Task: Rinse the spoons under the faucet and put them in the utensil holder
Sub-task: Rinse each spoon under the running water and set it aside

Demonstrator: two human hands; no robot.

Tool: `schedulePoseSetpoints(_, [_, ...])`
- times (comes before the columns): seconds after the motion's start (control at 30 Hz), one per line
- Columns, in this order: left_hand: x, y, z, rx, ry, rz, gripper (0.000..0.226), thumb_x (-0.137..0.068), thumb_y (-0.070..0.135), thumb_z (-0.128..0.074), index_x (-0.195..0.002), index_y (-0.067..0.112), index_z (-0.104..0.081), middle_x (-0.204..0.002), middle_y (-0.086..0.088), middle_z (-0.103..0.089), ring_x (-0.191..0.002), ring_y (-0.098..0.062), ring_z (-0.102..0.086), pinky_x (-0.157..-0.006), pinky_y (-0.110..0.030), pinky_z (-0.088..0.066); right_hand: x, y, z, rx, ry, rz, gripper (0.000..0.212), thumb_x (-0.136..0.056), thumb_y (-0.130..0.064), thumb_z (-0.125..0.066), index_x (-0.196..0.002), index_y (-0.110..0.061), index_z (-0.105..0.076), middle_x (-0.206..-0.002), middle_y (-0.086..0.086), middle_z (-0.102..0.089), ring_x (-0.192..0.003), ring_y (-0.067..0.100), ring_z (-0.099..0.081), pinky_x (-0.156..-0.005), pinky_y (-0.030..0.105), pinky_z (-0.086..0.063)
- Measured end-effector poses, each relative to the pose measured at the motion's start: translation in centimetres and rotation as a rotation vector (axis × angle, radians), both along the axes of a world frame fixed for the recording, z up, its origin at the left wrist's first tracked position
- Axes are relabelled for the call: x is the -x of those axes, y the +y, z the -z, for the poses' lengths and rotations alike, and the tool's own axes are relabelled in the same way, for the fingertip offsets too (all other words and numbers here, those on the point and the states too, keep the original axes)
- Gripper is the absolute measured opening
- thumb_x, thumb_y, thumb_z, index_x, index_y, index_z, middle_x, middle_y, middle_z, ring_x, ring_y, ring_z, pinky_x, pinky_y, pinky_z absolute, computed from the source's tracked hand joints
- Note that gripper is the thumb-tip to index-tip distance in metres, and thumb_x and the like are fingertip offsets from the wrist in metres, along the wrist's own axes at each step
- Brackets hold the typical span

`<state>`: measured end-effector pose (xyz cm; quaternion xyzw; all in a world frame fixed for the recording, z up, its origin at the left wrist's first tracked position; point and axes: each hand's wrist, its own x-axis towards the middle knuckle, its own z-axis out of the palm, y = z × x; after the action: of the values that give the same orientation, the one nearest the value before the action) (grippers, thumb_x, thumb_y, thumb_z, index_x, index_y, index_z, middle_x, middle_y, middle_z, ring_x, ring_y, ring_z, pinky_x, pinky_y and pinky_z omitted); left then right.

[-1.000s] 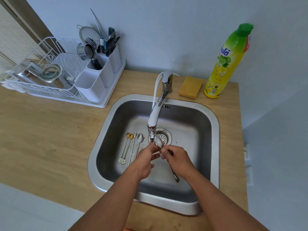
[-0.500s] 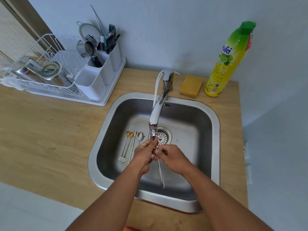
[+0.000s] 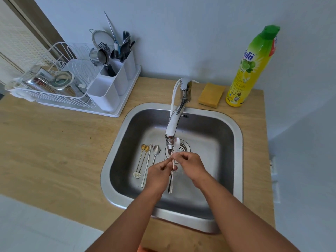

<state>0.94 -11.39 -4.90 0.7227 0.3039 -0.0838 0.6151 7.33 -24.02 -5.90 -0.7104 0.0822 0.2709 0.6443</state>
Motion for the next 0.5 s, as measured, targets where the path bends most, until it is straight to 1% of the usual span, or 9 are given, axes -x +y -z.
schedulePoseSetpoints(0.03, [0.2, 0.2, 0.1, -0.017, 0.026, 0.034, 0.022, -0.103, 0.025, -0.062, -0.118, 0.036, -0.074, -0.084, 0.017, -0.08, -0.085, 0.004, -0.072, -0.079, -0.017, -0.054, -0.2, -0.1, -0.1, -0.005, 0.012, 0.033, 0.016, -0.096, -0.025, -0.07, -0.088, -0.023, -0.084, -0.089, -0.013, -0.081, -0.084, -0.006, -0.072, -0.069, 0.008, -0.048])
schedulePoseSetpoints(0.07, [0.4, 0.3, 0.2, -0.027, 0.053, 0.062, 0.02, -0.103, 0.027, -0.061, -0.117, 0.033, -0.075, -0.084, 0.017, -0.079, -0.087, 0.003, -0.071, -0.08, -0.02, -0.053, -0.4, -0.3, -0.2, -0.012, 0.024, 0.064, 0.015, -0.096, -0.026, -0.071, -0.09, -0.022, -0.084, -0.091, -0.014, -0.081, -0.085, -0.007, -0.071, -0.068, 0.006, -0.047])
schedulePoseSetpoints(0.13, [0.4, 0.4, 0.2, -0.017, 0.101, 0.086, 0.02, -0.104, 0.031, -0.058, -0.11, 0.03, -0.078, -0.083, 0.017, -0.079, -0.084, 0.0, -0.07, -0.071, -0.019, -0.05, -0.6, -0.4, -0.4, -0.02, 0.038, 0.101, 0.014, -0.095, -0.026, -0.073, -0.092, -0.02, -0.084, -0.088, -0.014, -0.081, -0.08, -0.01, -0.07, -0.064, 0.002, -0.045])
schedulePoseSetpoints(0.17, [0.2, 0.5, 0.1, 0.006, 0.123, 0.085, 0.022, -0.105, 0.032, -0.057, -0.108, 0.03, -0.078, -0.083, 0.015, -0.078, -0.084, -0.003, -0.069, -0.071, -0.02, -0.049, -0.6, -0.4, -0.4, -0.024, 0.046, 0.101, 0.014, -0.095, -0.026, -0.072, -0.091, -0.021, -0.084, -0.087, -0.014, -0.081, -0.078, -0.01, -0.069, -0.063, 0.002, -0.045])
schedulePoseSetpoints(0.2, [-0.1, 0.5, 0.0, 0.046, 0.146, 0.075, 0.024, -0.105, 0.033, -0.056, -0.107, 0.028, -0.079, -0.083, 0.011, -0.078, -0.084, -0.006, -0.068, -0.073, -0.023, -0.05, -0.3, -0.2, -0.5, -0.032, 0.054, 0.093, 0.014, -0.096, -0.026, -0.072, -0.089, -0.022, -0.084, -0.087, -0.013, -0.081, -0.078, -0.009, -0.069, -0.066, 0.004, -0.046])
schedulePoseSetpoints(0.27, [-1.1, 0.5, -0.2, 0.168, 0.202, 0.012, 0.028, -0.105, 0.035, -0.054, -0.106, 0.021, -0.079, -0.087, 0.005, -0.075, -0.082, -0.013, -0.065, -0.077, -0.032, -0.053, 0.5, 0.3, -0.2, -0.05, 0.061, 0.061, 0.018, -0.097, -0.024, -0.071, -0.085, -0.022, -0.083, -0.081, -0.009, -0.08, -0.081, 0.0, -0.071, -0.075, 0.013, -0.05])
schedulePoseSetpoints(0.33, [-1.9, 0.7, -0.4, 0.258, 0.256, -0.053, 0.035, -0.105, 0.04, -0.053, -0.1, 0.015, -0.076, -0.082, 0.002, -0.072, -0.079, -0.017, -0.062, -0.075, -0.037, -0.055, 1.3, 0.7, 0.0, -0.058, 0.052, 0.038, 0.021, -0.097, -0.025, -0.07, -0.081, -0.02, -0.082, -0.074, -0.005, -0.075, -0.079, 0.006, -0.07, -0.081, 0.022, -0.05])
schedulePoseSetpoints(0.43, [-1.6, 1.1, -0.4, 0.28, 0.291, -0.033, 0.036, -0.104, 0.045, -0.054, -0.091, 0.018, -0.075, -0.077, 0.005, -0.068, -0.079, -0.017, -0.06, -0.075, -0.038, -0.052, 1.3, 0.9, 0.0, -0.05, 0.056, 0.03, 0.019, -0.096, -0.025, -0.07, -0.082, -0.026, -0.083, -0.079, -0.006, -0.079, -0.076, 0.001, -0.071, -0.078, 0.021, -0.049])
schedulePoseSetpoints(0.5, [-0.8, 1.6, -0.2, 0.276, 0.297, 0.038, 0.036, -0.104, 0.045, -0.054, -0.092, 0.022, -0.078, -0.079, 0.007, -0.069, -0.084, -0.017, -0.062, -0.079, -0.039, -0.049, 0.7, 0.8, -0.2, -0.035, 0.063, 0.048, 0.015, -0.095, -0.026, -0.072, -0.084, -0.025, -0.083, -0.079, -0.01, -0.079, -0.074, 0.0, -0.071, -0.075, 0.02, -0.048])
